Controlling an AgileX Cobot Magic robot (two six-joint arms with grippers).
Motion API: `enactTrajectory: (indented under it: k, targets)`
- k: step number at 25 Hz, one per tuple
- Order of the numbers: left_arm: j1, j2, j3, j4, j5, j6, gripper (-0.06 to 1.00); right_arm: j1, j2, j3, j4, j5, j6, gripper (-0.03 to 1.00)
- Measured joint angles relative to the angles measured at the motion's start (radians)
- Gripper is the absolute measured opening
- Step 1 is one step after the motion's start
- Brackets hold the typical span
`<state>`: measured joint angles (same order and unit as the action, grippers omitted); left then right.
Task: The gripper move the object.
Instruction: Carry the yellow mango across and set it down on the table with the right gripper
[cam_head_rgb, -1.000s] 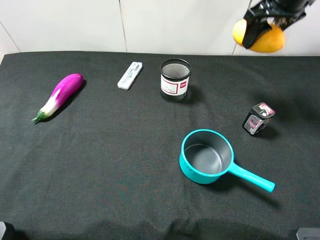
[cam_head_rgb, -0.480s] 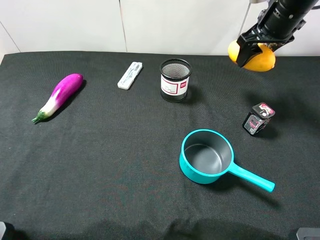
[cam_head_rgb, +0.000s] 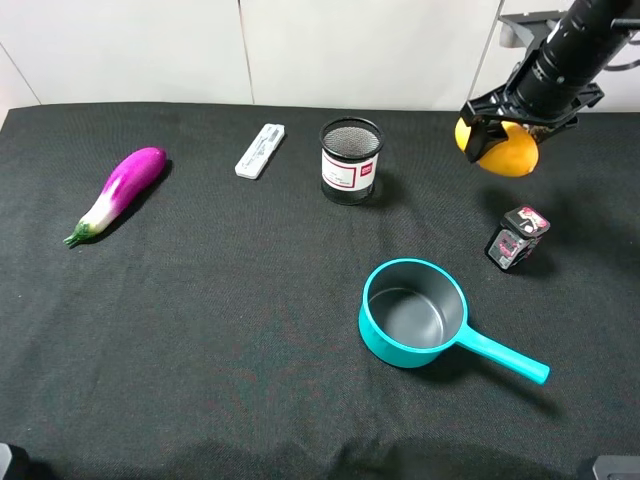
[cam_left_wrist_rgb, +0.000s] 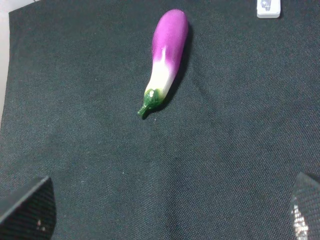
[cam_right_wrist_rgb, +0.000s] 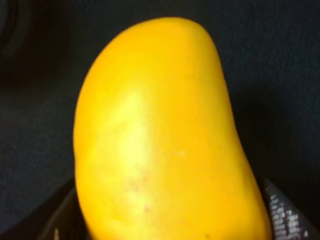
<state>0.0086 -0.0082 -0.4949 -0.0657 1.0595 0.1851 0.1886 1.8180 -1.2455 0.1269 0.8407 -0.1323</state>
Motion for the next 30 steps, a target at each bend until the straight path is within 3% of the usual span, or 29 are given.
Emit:
enactTrajectory:
  k: [8,30]
  targets:
    - [0.000,0.000,0.000,0.000,0.000,0.000,0.99,0.000,0.008,0.025,-0.007,-0.061,0.080,0.50]
    - [0.000,0.000,0.000,0.000,0.000,0.000,0.99,0.000,0.155,0.036,0.001,-0.095,0.206,0.50]
